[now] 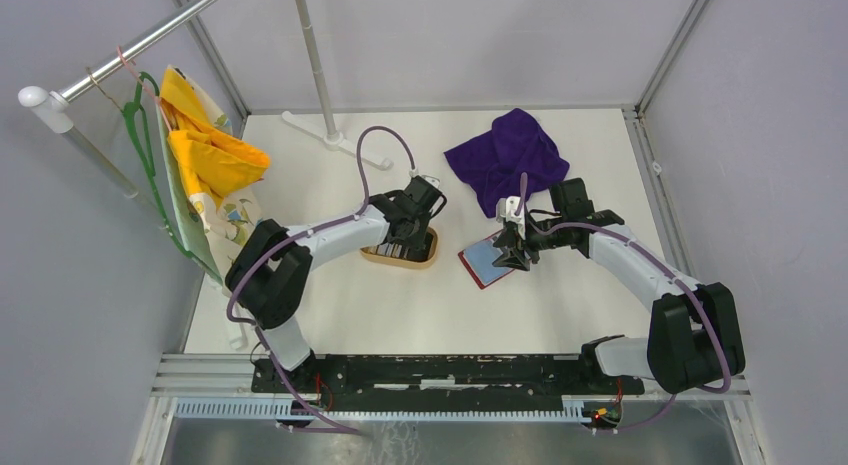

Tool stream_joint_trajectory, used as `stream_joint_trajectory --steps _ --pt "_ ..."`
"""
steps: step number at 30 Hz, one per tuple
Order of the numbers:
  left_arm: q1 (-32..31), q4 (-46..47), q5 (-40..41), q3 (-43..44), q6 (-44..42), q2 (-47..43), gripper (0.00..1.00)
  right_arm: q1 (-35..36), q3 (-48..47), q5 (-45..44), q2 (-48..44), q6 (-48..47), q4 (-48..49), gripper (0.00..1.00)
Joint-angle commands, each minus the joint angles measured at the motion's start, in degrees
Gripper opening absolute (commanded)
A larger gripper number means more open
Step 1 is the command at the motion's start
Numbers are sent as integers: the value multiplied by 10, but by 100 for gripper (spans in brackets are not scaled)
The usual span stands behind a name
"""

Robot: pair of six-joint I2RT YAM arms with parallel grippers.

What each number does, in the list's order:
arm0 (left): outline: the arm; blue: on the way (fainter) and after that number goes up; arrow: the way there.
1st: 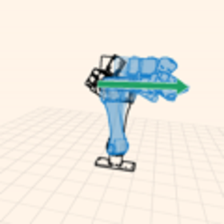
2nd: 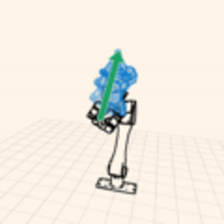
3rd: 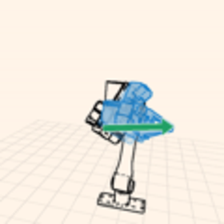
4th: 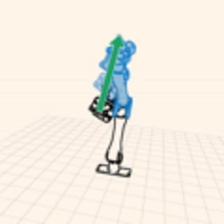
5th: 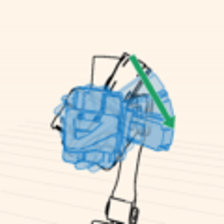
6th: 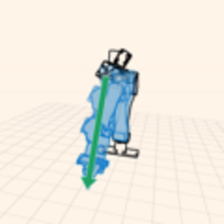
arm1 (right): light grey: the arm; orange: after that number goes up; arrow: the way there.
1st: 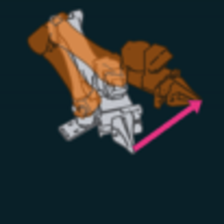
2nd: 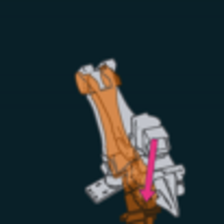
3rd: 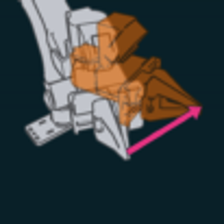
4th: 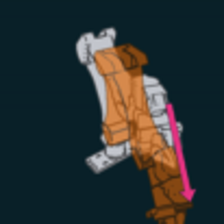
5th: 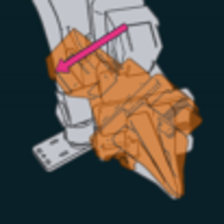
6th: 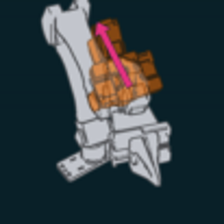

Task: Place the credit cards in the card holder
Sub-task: Pick up the credit card from the storage box.

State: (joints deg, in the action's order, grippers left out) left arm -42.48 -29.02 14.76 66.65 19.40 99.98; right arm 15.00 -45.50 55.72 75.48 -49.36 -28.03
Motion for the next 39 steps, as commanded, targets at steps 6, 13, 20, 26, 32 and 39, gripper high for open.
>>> stream_joint_trajectory --steps 6,13,20,26,32,39 --pt "-4 55 -83 -21 18 -44 22 -4 0 23 -1 -10 -3 53" --pt "-4 78 -107 -35 31 -53 22 -4 2 27 4 -9 -3 53" --pt "0 112 -156 -52 47 -59 22 -4 6 43 20 -2 0 52" --pt "13 147 -218 -70 62 -68 22 -5 7 44 21 1 2 52" --pt "20 176 -259 -82 78 -72 23 -3 13 45 25 12 14 51" --pt "21 207 -291 -93 94 -64 25 12 40 19 32 91 91 47"
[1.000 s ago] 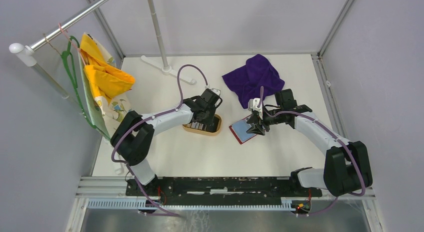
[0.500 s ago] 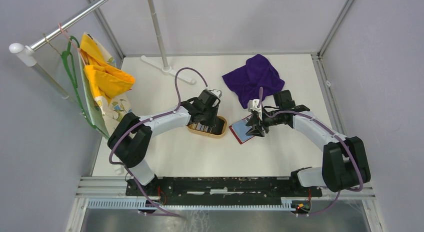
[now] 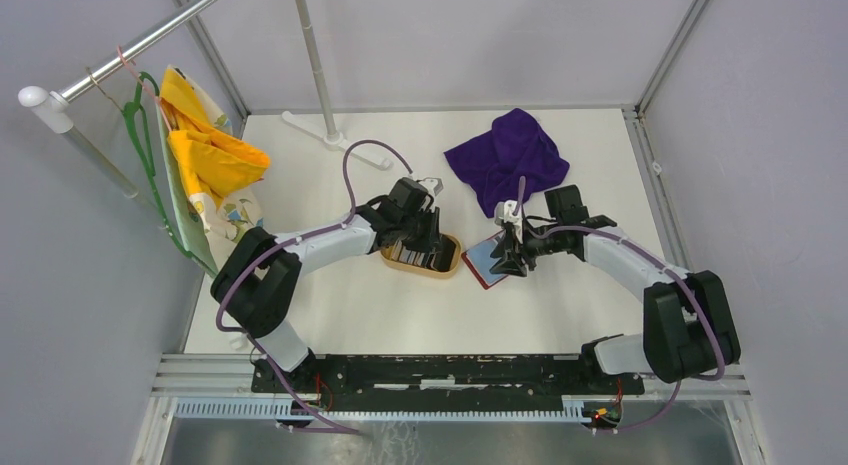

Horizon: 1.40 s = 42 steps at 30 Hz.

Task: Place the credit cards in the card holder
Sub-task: Pick up the credit card from the storage box.

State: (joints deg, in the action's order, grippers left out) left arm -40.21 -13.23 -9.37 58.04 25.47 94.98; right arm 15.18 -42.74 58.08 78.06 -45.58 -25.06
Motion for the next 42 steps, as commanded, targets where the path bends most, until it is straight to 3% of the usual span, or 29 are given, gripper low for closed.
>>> stream_joint_trajectory --steps 1,12,23,34,42 --pt "-1 53 -54 -9 37 -13 26 14 16 -10 8 65 70 46" --pt "-1 100 -92 -25 64 -1 35 35 24 -52 31 119 118 42" --pt "-1 78 -68 -13 62 21 45 36 24 -57 34 131 127 43" --pt "-1 87 -86 -4 68 50 45 36 24 -57 33 132 127 43" --pt "2 64 -102 11 79 56 38 36 23 -57 31 131 126 43"
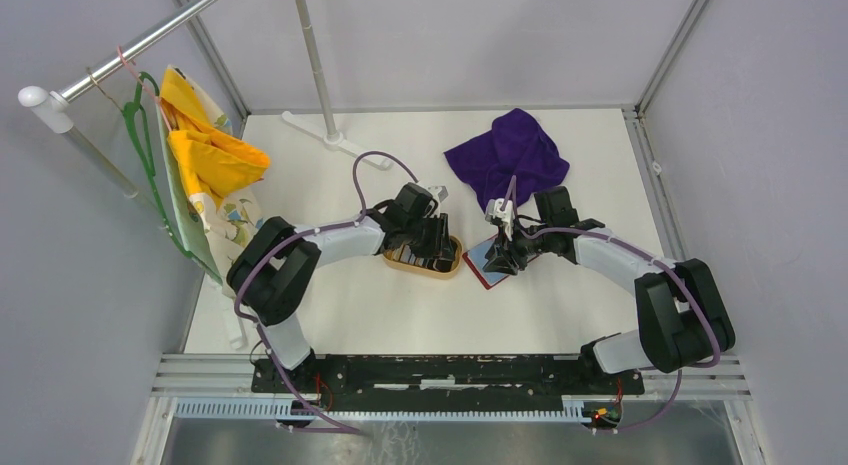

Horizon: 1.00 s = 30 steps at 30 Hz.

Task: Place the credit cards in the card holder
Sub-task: Pick up the credit card from the storage box.

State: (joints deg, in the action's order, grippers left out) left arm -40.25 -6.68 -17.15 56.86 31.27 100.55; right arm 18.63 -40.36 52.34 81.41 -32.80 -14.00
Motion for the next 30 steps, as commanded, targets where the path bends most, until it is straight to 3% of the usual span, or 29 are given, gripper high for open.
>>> stream_joint_trajectory --steps 1,8,15,20,24,28,29,30 --pt "4 -5 -27 24 22 0 37 1 -1 0 -3 3 14 43" --pt "15 -24 -29 26 20 -16 33 1 -1 0 -5 2 14 43" --pt "22 -34 -28 27 10 -23 23 2 -2 0 -7 1 13 43" --pt "24 -29 -37 23 7 -29 23 2 -2 0 -7 1 12 43" --pt "25 -7 -63 18 13 -12 32 1 -2 0 -7 1 12 43" --pt "25 10 -78 19 21 14 33 2 -2 0 -8 0 11 43" --pt "25 11 -76 20 21 17 32 2 -2 0 -8 1 12 43" --pt "25 11 -69 20 21 19 23 2 -2 0 -8 1 12 43"
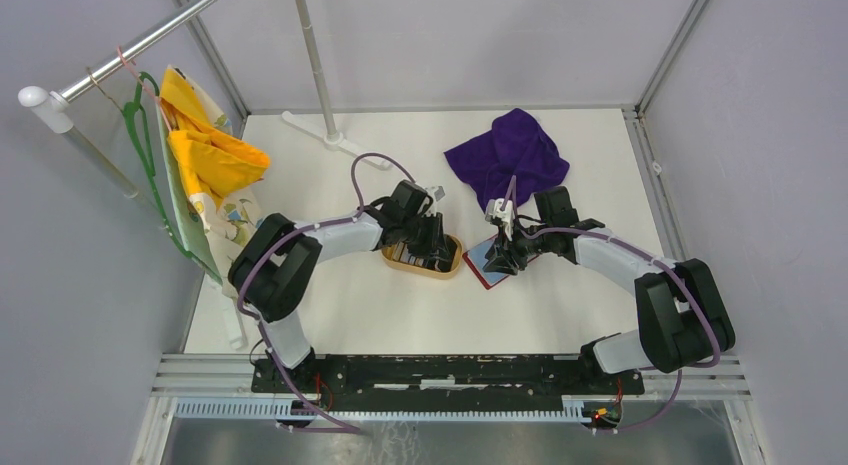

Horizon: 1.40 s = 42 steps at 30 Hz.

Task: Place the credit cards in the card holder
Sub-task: Pick up the credit card from the storage box.

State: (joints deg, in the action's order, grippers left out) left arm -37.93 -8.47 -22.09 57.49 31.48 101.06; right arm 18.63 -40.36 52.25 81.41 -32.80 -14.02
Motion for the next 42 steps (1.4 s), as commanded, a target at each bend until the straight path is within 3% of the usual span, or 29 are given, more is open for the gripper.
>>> stream_joint_trajectory --steps 1,2,3,9,14,16,18,23,27,34,42 --pt "2 27 -12 14 19 13 14 2 -2 1 -8 0 12 43" --pt "2 23 -3 14 17 11 3 2 -2 1 -8 1 12 43" --pt "2 18 7 14 14 7 2 1 -2 2 -8 1 12 43" --pt "2 -16 64 13 -18 -21 2 2 -2 6 -7 0 11 43" --pt "2 -3 71 -1 -43 -46 17 1 -5 31 -9 -20 -2 45" --pt "2 13 73 -11 -53 -56 16 2 -6 43 -12 -32 -7 50" --pt "2 34 86 -25 -63 -66 3 3 -5 48 -16 -40 -5 53" --pt "3 90 82 -55 -82 -84 2 18 -16 45 -17 -40 18 60" --pt "2 147 62 -83 -83 -106 2 34 -25 36 -18 32 93 65" --pt "8 211 30 -124 -80 -131 2 37 4 21 3 310 361 72" --pt "14 267 -7 -149 -53 -133 2 36 19 20 48 423 445 73"
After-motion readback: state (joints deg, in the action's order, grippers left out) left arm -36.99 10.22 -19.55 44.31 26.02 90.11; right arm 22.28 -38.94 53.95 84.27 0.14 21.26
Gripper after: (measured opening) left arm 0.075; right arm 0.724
